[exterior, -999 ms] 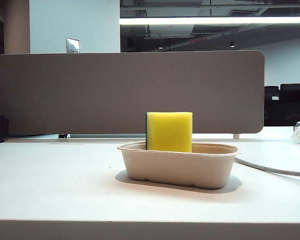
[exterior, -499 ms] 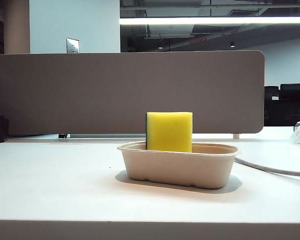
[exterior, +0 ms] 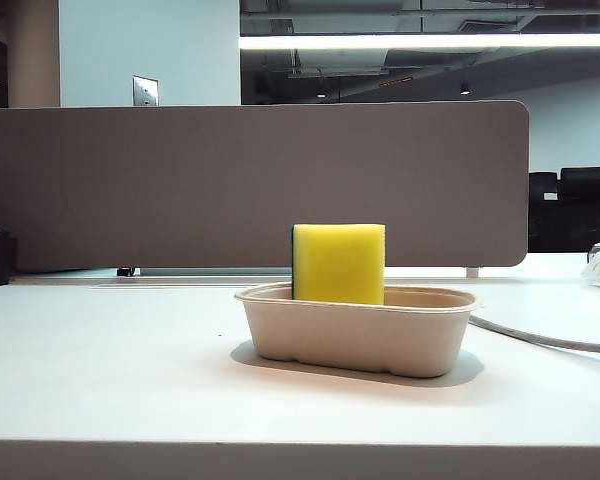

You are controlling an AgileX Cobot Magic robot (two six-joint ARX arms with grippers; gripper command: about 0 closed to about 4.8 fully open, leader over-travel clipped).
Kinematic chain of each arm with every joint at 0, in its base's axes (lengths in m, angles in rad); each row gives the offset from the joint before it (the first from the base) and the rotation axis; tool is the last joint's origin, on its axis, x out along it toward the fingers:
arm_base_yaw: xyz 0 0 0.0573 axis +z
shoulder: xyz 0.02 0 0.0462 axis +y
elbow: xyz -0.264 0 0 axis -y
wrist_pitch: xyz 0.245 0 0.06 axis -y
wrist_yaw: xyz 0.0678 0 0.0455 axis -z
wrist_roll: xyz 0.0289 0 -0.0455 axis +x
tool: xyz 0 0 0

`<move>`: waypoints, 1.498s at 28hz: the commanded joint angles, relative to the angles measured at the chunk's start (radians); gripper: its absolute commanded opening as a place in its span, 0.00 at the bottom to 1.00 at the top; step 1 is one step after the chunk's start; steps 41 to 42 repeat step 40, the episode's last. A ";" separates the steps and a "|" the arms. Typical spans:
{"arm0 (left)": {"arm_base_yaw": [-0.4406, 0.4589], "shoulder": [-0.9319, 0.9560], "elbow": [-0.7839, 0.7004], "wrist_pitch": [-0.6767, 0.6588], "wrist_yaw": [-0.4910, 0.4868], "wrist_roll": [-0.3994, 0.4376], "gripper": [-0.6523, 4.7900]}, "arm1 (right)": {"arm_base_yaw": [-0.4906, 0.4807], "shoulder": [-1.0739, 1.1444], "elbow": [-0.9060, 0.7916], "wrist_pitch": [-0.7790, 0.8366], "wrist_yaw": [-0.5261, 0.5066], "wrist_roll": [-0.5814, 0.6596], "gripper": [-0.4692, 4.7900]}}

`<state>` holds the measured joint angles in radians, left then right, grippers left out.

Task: Pick up the cleaning sponge from the table and place it into the paper lunch box.

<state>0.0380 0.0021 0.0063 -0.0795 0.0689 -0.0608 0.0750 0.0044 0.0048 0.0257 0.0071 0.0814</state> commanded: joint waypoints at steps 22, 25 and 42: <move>0.001 0.000 0.001 0.006 0.003 0.001 0.11 | -0.022 0.000 0.001 0.016 -0.003 0.000 0.08; 0.001 0.000 0.001 0.006 0.003 0.001 0.11 | -0.022 0.000 0.001 0.016 -0.003 0.000 0.08; 0.001 0.000 0.001 0.006 0.003 0.001 0.11 | -0.023 0.000 0.001 0.016 -0.003 0.000 0.08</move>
